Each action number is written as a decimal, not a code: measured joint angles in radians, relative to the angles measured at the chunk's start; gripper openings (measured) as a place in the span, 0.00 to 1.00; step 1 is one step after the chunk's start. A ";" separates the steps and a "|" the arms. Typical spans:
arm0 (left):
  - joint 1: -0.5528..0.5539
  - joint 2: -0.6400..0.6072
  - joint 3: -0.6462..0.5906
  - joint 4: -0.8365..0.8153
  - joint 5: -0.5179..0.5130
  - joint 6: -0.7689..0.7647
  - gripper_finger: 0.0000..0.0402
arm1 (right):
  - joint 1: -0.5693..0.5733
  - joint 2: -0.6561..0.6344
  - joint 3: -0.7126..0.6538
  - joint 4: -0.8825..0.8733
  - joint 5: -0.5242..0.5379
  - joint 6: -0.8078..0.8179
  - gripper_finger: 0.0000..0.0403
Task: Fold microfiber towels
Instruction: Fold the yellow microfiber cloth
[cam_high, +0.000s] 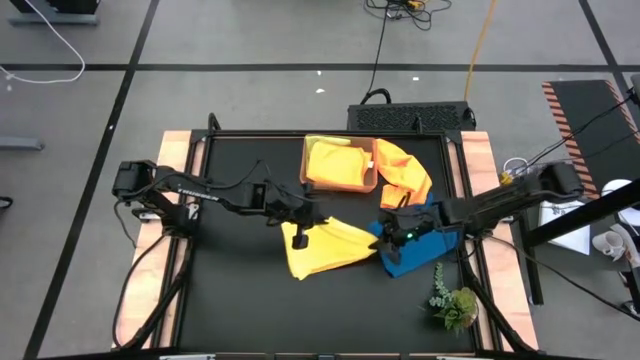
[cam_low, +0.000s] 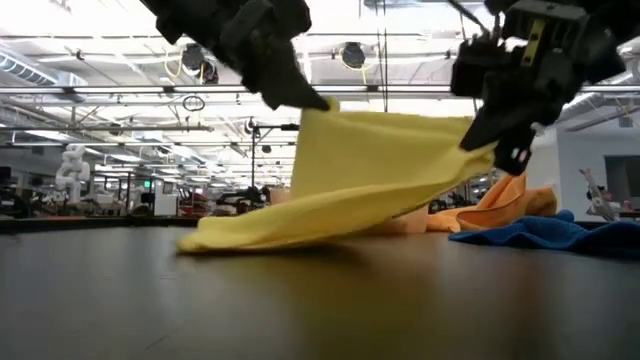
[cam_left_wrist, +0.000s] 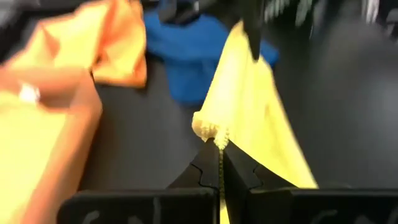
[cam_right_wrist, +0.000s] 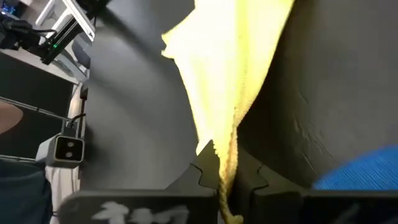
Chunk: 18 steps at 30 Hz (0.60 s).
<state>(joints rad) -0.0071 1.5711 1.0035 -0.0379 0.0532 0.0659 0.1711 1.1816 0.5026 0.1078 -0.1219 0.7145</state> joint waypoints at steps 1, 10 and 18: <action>0.002 0.000 0.000 0.037 0.001 -0.002 0.00 | 0.000 -0.033 0.000 -0.043 0.002 0.002 0.00; 0.035 -0.004 0.000 0.166 -0.026 -0.058 0.00 | -0.035 -0.214 0.002 -0.271 0.078 0.033 0.00; -0.061 -0.079 0.000 0.109 -0.088 -0.087 0.00 | 0.007 -0.206 -0.003 -0.044 -0.036 -0.058 0.00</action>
<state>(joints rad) -0.0680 1.4925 1.0030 0.0711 -0.0343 -0.0214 0.1784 0.9755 0.5001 0.0642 -0.1584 0.6567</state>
